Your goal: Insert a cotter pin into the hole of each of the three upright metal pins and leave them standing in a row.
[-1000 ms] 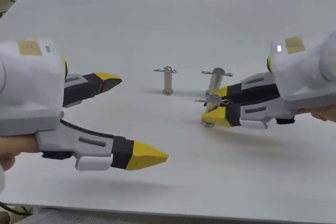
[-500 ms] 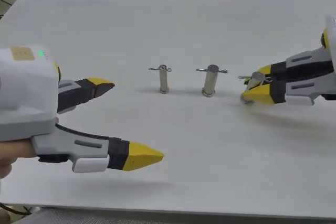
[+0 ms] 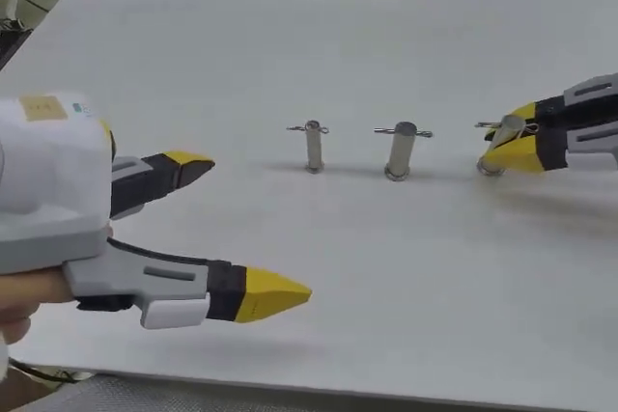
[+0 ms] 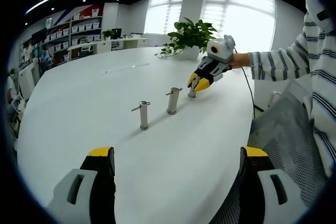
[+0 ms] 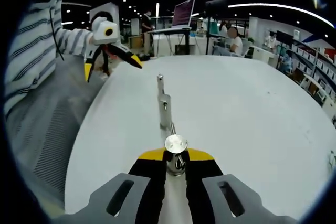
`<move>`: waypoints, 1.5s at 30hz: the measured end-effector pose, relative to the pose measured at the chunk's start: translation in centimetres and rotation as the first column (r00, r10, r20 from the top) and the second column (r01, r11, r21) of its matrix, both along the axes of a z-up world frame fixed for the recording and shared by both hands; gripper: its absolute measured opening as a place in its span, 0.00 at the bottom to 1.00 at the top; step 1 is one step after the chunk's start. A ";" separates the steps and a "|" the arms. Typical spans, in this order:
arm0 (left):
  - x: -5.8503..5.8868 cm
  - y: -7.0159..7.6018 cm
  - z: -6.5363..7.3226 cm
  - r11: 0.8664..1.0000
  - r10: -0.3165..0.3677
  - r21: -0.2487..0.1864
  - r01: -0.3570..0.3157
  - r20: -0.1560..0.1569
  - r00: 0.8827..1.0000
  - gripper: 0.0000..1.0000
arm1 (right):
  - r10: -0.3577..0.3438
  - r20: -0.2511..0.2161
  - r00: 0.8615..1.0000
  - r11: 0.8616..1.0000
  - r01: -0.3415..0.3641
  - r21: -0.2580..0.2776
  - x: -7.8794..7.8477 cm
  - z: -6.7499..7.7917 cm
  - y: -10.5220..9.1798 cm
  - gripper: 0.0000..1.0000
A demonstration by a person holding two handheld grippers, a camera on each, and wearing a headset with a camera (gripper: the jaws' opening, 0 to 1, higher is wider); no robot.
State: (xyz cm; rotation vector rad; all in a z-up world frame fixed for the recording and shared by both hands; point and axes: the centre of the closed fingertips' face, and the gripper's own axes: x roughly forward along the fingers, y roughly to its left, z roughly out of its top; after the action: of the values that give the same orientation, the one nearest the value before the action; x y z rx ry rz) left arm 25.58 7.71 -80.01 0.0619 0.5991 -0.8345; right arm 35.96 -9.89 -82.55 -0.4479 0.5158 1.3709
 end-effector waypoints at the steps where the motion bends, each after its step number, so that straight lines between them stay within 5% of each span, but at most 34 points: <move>1: 0.0 0.1 0.0 1.000 0.004 0.000 -0.004 -0.001 1.000 0.99 | 0.004 -0.002 1.000 1.000 -0.004 -0.004 0.0 -0.2 0.0 0.13; 10: 0.6 0.5 1.2 0.997 0.060 -0.040 -0.059 0.008 0.998 0.99 | 0.019 -0.014 1.000 1.000 -0.019 -0.019 -0.2 -1.0 -0.2 0.13; 29: -0.5 -0.3 0.8 0.997 0.062 -0.054 -0.063 -0.021 0.998 0.99 | 0.061 -0.007 0.998 0.998 -0.061 -0.017 -0.3 -1.0 -0.5 0.14; 36: -0.7 -0.4 0.9 0.996 0.063 -0.059 -0.064 -0.020 0.998 0.99 | 0.028 -0.051 0.998 1.000 -0.028 0.002 -0.3 -0.9 -0.5 0.15; 40: -0.7 -0.4 1.0 0.996 0.062 -0.063 -0.063 -0.019 0.998 0.99 | -0.010 -0.103 0.995 0.997 0.018 0.080 -0.2 0.3 0.0 0.18; 45: -0.8 -0.5 1.1 0.996 0.058 -0.066 -0.059 -0.012 0.998 0.99 | -0.007 -0.088 0.996 0.998 0.013 0.067 -0.6 1.0 -0.2 0.28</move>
State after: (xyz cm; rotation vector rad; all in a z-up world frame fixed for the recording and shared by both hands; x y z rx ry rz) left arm 24.81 7.19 -78.91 -0.0198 0.5800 -0.7978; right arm 35.33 -10.10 -81.50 -0.3303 0.5413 1.3991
